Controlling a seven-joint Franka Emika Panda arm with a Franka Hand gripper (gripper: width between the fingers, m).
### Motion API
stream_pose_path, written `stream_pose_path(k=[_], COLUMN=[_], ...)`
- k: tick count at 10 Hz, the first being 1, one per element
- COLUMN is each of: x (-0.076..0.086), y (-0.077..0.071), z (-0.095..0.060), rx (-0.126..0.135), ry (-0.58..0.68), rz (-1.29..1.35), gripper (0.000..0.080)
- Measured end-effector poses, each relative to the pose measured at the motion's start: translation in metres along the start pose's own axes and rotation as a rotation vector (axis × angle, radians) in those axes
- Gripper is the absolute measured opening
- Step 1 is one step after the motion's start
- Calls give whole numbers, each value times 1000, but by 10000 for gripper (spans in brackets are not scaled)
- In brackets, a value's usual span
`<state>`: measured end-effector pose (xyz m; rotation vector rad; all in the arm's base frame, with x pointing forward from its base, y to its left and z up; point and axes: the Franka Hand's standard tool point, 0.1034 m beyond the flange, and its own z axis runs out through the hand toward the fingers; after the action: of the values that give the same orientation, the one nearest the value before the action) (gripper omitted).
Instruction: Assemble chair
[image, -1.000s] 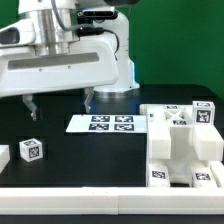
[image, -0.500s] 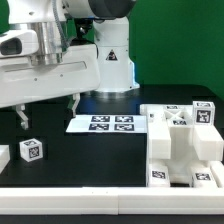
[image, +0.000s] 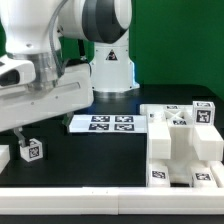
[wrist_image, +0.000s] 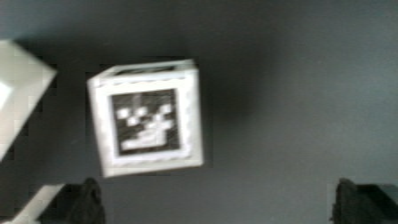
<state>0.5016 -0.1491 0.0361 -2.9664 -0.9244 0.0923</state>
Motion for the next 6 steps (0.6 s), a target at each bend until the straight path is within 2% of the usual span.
stream_pose_path(k=[2,3,4,6], x=[-4,-15,-23,-28], y=[2,9,11,9], z=[2,10,19,26], rx=[-3,-11,1,-4], ry=[-2,-9,-17,-17], rz=[-2,-4,-1,12], gripper=[649,649,648,648])
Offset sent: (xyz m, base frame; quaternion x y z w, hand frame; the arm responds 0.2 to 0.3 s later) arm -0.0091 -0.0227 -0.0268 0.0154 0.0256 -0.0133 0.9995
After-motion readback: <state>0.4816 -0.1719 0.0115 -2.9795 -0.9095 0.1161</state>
